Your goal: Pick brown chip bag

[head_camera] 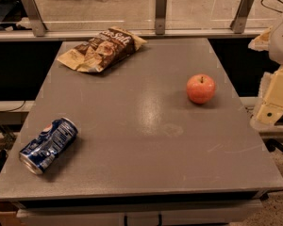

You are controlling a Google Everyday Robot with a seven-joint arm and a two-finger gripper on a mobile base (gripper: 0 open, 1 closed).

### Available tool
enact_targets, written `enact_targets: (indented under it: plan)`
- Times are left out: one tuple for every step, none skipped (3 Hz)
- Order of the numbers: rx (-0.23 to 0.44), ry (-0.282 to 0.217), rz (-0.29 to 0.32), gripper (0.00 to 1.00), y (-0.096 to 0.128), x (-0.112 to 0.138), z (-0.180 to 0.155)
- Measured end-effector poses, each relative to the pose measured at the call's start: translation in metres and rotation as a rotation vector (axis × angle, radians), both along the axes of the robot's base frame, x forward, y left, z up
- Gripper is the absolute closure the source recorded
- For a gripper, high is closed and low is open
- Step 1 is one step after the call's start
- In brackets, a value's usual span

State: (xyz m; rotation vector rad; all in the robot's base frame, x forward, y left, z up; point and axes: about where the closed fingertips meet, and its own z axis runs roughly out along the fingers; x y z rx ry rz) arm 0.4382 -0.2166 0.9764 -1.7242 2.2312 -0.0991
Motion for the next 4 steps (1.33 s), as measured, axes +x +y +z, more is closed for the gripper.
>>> enact_targets:
  plan:
    - [0.000, 0.000, 0.000, 0.00, 0.000, 0.000, 0.000]
    - [0.040, -0.049, 0.051, 0.00, 0.017, 0.034, -0.005]
    - [0.112, -0.115, 0.104, 0.00, 0.045, 0.097, -0.014]
    - [0.198, -0.170, 0.175, 0.00, 0.091, 0.160, -0.021]
